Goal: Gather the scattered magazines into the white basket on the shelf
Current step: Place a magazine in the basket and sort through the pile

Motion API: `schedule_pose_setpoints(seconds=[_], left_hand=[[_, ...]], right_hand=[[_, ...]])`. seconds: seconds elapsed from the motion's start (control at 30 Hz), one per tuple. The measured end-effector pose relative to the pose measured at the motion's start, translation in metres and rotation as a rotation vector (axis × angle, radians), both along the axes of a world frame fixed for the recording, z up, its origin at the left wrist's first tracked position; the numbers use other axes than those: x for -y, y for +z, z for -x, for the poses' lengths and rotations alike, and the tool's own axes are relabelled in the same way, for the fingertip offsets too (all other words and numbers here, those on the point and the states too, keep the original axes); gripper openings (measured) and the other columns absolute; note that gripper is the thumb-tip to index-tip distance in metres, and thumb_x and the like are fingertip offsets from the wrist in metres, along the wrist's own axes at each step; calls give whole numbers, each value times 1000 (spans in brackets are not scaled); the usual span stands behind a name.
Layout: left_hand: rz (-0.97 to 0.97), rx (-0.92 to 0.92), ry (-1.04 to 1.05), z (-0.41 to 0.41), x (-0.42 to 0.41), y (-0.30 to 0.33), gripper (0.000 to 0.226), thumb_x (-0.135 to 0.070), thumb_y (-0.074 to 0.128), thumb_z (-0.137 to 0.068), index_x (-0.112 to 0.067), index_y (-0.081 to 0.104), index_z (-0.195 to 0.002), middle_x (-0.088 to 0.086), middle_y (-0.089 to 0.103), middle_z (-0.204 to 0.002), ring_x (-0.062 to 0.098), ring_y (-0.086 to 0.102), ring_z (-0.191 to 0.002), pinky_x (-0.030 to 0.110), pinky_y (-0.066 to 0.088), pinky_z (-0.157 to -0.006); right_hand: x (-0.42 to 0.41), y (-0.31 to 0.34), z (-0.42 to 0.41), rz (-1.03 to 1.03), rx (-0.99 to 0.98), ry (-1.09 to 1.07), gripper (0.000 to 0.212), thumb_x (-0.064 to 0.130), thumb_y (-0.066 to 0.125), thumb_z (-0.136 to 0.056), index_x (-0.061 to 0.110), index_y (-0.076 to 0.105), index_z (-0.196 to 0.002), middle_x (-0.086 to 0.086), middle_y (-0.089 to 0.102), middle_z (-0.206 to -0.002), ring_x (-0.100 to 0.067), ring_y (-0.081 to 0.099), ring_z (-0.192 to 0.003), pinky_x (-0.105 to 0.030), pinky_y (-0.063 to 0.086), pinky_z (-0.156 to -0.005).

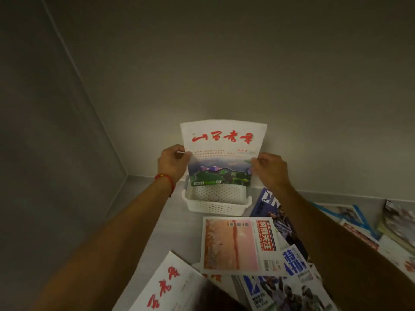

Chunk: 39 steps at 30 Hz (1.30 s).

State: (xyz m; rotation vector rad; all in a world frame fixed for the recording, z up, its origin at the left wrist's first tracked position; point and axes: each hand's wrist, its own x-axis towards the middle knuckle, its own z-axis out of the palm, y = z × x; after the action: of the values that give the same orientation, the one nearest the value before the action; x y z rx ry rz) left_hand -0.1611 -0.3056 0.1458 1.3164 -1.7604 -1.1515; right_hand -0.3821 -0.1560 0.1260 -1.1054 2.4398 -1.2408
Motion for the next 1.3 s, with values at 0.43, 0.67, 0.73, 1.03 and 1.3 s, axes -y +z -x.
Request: schedule_pose_setpoints(seconds=[0.43,0.67,0.73,1.03,1.3], left_hand=[[-234,-57,122,22,47,-49,31,-22,74,-87,-12,73,-116,10,72,-119,34,69,-101,48,57,-96],[-263,2,88,35,49,-75,27,-26,74,-88,-13,73,-111,9,73,-115,32,69,-99,45,57,-96],[-268,12,92,40,53,-80,27,-25,75,-87,-12,73,-110,9,73,-115,31,68,-97,40,57,-93],[-295,-33,95,48,65,-87,32,-22,74,-87,-18,65,-118,9,66,-129,31,63,-111,45,53,-101],[-383,-153,17,27,36,-93,57,-1,68,-87,-13,46,-139,20,57,-138,40,58,-122,52,49,-105]], right_hand=[[46,-52,9,-92,58,-39,19,19,63,-90,8,76,-82,-8,77,-91,-13,63,-64,-17,47,-52],[53,-79,22,-118,73,-103,21,16,61,-93,1,75,-88,-16,75,-96,-15,59,-64,-4,37,-40],[56,-85,26,-143,91,-108,22,16,60,-94,0,74,-89,-16,75,-98,-17,60,-67,-6,34,-40],[70,-90,32,-235,175,-60,21,10,58,-90,4,71,-106,-16,71,-111,-28,64,-88,-21,42,-60],[38,-84,24,-246,167,67,27,11,60,-92,8,63,-118,-10,66,-115,-26,65,-96,-34,54,-82]])
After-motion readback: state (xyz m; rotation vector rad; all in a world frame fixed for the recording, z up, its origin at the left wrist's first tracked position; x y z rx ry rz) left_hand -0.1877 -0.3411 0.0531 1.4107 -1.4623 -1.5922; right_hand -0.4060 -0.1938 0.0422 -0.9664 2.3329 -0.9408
